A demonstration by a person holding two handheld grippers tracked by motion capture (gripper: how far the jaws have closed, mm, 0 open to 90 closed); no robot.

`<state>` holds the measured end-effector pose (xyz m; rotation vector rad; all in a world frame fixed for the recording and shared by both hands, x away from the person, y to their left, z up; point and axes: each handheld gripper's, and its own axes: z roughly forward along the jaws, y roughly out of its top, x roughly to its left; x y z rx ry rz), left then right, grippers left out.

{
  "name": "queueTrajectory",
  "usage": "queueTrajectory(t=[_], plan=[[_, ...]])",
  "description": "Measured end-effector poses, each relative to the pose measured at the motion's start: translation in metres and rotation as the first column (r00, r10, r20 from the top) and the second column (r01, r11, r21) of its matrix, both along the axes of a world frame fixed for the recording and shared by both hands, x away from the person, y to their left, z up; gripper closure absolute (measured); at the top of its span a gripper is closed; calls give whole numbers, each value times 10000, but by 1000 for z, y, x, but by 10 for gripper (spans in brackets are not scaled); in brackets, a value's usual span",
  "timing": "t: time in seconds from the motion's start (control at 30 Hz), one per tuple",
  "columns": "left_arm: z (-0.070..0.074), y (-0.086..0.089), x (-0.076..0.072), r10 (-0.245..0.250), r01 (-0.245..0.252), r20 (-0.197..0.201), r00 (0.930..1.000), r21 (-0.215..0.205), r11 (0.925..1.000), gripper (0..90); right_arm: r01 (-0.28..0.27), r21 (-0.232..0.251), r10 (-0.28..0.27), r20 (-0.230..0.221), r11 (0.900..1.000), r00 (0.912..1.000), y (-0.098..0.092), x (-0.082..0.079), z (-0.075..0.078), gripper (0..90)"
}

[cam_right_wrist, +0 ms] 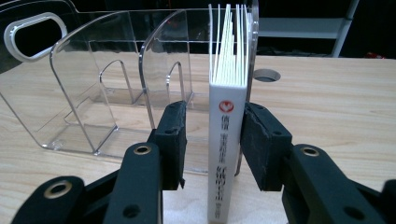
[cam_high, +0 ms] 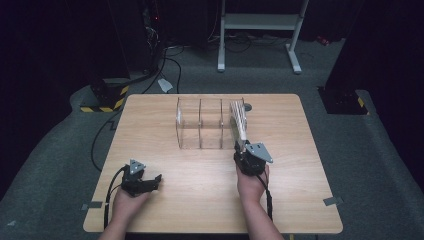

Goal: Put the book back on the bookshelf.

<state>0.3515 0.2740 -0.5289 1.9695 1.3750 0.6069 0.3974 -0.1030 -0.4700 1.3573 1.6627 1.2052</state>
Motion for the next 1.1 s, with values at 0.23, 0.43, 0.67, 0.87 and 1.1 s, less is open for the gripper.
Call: queueTrajectory(t=[0.23, 0.43, 0.67, 0.87, 1.1], plan=[[0, 0, 0, -8, 8, -2, 10000, 0, 10000, 161, 466, 26, -467, 243, 9989, 9986, 4, 7, 5, 721], [0, 0, 0, -22, 22, -2, 10000, 4, 10000, 161, 639, -433, -607, 710, 9970, 9956, 8, 5, 3, 752], [0, 0, 0, 8, -8, -2, 10000, -21, 10000, 162, 653, -677, -571, 1173, 9956, 9915, 11, 7, 8, 758], [0, 0, 0, 2, -2, 12, 10000, -36, 10000, 162, 722, -733, -610, 1443, 9947, 9876, 11, 8, 11, 759], [0, 0, 0, -13, 13, 12, 10000, -40, 10000, 162, 868, -636, -767, 1462, 9942, 9863, 11, 5, 4, 752]])
